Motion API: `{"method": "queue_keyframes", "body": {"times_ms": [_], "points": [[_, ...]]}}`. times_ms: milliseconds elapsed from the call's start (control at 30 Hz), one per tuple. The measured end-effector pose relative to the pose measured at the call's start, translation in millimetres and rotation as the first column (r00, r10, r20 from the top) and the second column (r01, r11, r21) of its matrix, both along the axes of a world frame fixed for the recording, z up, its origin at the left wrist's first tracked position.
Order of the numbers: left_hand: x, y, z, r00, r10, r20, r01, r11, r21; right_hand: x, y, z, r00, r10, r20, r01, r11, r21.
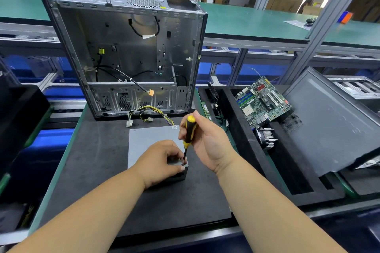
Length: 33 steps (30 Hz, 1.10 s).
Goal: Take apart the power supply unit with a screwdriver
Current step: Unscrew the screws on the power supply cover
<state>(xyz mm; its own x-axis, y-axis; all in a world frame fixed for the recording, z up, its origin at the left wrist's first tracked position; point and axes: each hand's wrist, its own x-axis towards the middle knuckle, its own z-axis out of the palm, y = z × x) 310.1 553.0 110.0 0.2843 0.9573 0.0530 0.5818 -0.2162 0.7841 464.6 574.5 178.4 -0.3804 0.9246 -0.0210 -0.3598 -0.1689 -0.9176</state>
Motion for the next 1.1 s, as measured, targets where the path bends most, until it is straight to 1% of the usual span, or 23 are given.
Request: {"method": "queue_keyframes", "body": {"times_ms": [133,233,300,367,400,500,567,733,833,900,967,1100], "points": [[2,-2,1,0.999,0.032,0.027,-0.032,0.999,-0.006,-5,0,-1,0.999,-0.001,-0.051,-0.001,0.999,-0.046],[4,-2,4,0.999,0.05,0.009,-0.05,0.998,-0.026,-5,0,-3,0.999,0.017,-0.034,-0.017,1.0,-0.019],[5,-1,5,0.998,0.053,-0.023,-0.054,0.998,-0.023,-3,1,-6,0.998,-0.01,0.062,0.007,0.999,0.036],[6,-1,5,0.997,0.058,-0.053,-0.059,0.998,-0.015,0,1,-8,0.975,-0.078,0.207,0.059,0.993,0.1],[6,-1,5,0.996,0.059,-0.068,-0.06,0.998,-0.01,2,1,-10,0.963,-0.109,0.246,0.084,0.99,0.11],[7,-2,4,0.993,0.063,-0.099,-0.064,0.998,-0.009,6,3,-12,0.942,-0.165,0.293,0.143,0.985,0.097],[7,-2,4,0.992,0.077,-0.098,-0.079,0.997,-0.01,9,5,-13,0.918,-0.197,0.343,0.166,0.979,0.118],[8,0,3,0.988,0.127,-0.092,-0.131,0.99,-0.042,17,7,-11,0.881,-0.206,0.426,0.12,0.968,0.221],[8,3,5,0.985,0.144,-0.093,-0.148,0.988,-0.042,22,10,-6,0.858,-0.248,0.449,0.157,0.961,0.229],[9,6,6,0.983,0.175,-0.055,-0.178,0.983,-0.044,29,13,-2,0.839,-0.291,0.459,0.213,0.953,0.214],[13,10,8,0.973,0.228,0.019,-0.227,0.972,-0.069,38,17,1,0.817,-0.327,0.475,0.266,0.944,0.192],[31,20,16,0.916,0.324,0.234,-0.29,0.942,-0.169,62,28,5,0.827,-0.406,0.389,0.397,0.911,0.109]]}}
